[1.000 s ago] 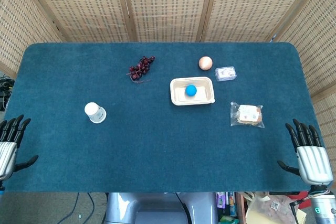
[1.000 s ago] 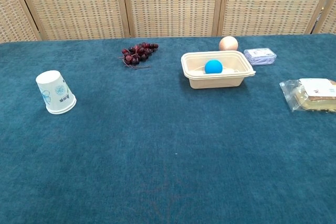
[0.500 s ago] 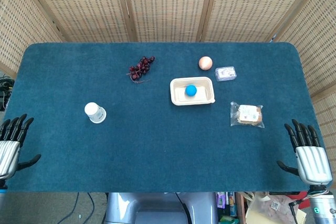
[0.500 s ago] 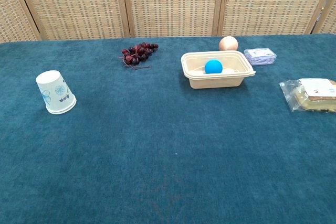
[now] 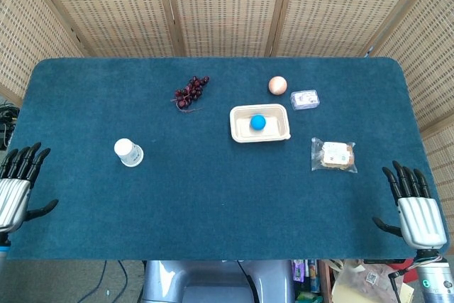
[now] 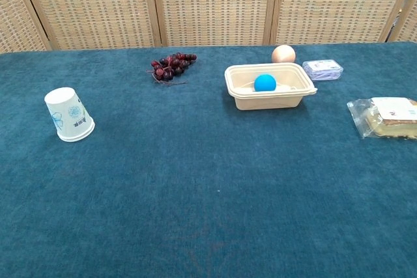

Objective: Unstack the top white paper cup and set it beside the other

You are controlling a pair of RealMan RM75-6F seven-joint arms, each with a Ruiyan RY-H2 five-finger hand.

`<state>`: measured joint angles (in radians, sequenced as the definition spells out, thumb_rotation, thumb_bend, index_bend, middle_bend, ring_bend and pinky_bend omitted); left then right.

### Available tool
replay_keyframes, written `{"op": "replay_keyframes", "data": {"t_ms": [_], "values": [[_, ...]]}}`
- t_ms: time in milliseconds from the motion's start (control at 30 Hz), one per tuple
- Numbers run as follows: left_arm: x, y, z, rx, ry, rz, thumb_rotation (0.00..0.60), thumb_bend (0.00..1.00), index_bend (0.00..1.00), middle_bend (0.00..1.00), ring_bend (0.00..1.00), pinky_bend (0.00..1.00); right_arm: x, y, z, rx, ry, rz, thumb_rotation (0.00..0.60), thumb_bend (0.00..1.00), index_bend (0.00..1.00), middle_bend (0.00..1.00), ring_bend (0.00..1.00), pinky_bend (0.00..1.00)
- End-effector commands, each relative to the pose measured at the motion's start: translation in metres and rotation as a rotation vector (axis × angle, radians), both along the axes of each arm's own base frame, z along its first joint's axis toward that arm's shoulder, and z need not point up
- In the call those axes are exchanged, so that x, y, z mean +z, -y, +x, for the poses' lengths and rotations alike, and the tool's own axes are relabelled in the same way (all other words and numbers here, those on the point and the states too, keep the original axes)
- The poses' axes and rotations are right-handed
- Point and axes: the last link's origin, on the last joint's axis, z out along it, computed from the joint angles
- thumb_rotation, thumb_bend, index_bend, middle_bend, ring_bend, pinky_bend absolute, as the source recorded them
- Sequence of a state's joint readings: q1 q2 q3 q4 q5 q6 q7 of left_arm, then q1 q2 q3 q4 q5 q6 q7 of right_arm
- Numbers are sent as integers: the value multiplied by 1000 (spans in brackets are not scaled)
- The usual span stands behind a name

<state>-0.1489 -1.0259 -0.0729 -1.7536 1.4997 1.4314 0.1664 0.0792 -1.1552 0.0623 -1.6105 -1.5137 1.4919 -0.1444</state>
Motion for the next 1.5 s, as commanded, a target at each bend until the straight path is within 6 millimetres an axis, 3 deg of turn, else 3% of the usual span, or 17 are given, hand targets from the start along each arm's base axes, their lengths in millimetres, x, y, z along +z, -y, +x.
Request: {"op": "replay_keyframes", "data": {"t_ms": [33,333,567,1067,1500], "values": [[13,-27,23,-5,-32,-35,600,187,76,0,0,0,1,0,0,-1,4,-2,600,35,0,0,0,0],[15,-74,46,101,-38,-169,600,186,191,0,0,0,0,1,-1,0,7,5,600,34,0,0,0,0],[13,-104,54,162,-62,-211,600,187,257,0,0,0,-2,2,-1,1,6,9,600,35,0,0,0,0],[-24,-143,86,232,-147,-263,600,187,261,0,0,0,-5,4,-1,0,11,26,600,34,0,0,0,0],[-56,-160,107,274,-219,-277,600,187,288,0,0,0,-2,5,-6,-10,30,24,600,35,0,0,0,0]]}}
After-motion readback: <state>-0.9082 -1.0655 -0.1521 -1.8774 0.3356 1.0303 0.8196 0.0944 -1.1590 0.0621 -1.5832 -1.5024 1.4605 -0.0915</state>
